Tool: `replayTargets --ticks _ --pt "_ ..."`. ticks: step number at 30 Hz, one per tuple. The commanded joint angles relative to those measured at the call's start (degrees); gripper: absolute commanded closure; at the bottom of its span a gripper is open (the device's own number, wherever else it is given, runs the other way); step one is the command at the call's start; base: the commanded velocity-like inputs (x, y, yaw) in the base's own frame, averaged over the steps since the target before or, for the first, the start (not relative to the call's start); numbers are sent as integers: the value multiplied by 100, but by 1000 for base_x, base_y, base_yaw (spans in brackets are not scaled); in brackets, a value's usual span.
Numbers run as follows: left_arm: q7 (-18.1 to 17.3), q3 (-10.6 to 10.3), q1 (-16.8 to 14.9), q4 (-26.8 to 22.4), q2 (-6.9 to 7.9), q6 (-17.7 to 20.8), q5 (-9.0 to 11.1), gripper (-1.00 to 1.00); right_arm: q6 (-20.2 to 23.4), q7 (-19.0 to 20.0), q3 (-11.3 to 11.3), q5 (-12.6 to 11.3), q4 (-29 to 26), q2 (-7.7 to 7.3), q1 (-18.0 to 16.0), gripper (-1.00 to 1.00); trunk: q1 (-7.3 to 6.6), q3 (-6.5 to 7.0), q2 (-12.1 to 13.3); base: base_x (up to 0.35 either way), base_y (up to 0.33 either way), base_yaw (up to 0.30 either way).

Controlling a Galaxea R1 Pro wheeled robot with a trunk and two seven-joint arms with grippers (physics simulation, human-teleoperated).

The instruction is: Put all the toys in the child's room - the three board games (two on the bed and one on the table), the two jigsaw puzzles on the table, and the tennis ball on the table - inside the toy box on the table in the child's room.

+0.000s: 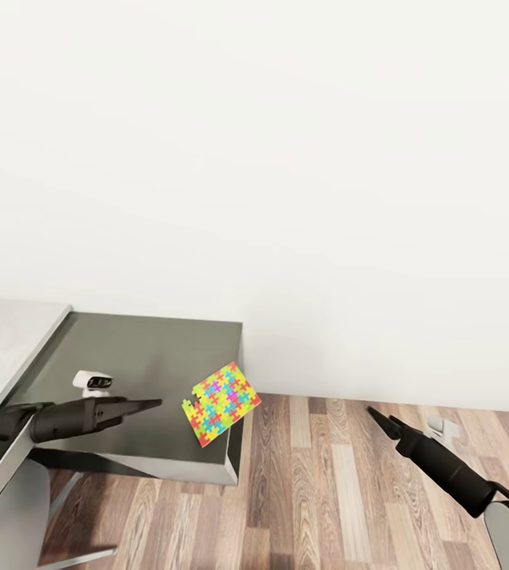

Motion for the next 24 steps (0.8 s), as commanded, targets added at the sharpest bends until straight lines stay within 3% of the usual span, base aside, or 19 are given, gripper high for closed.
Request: replayTargets --ticks 1,8,18,24 --pt "-38 22 21 -51 4 73 27 -100 44 12 19 -37 -3 2 -4 -100 4 -1 -9 0 0 -58" --pt "-142 197 101 -292 -17 198 23 -100 37 246 354 -98 24 3 -4 -100 4 58 -9 0 0 -67" --pt "-161 219 110 -355 -16 250 13 -100 163 892 422 -128 46 8 -34 -100 4 146 -9 0 0 -69" --pt "-146 207 111 -370 -24 253 -24 -100 450 1024 427 -350 60 9 -72 -100 4 200 -9 0 0 -69"
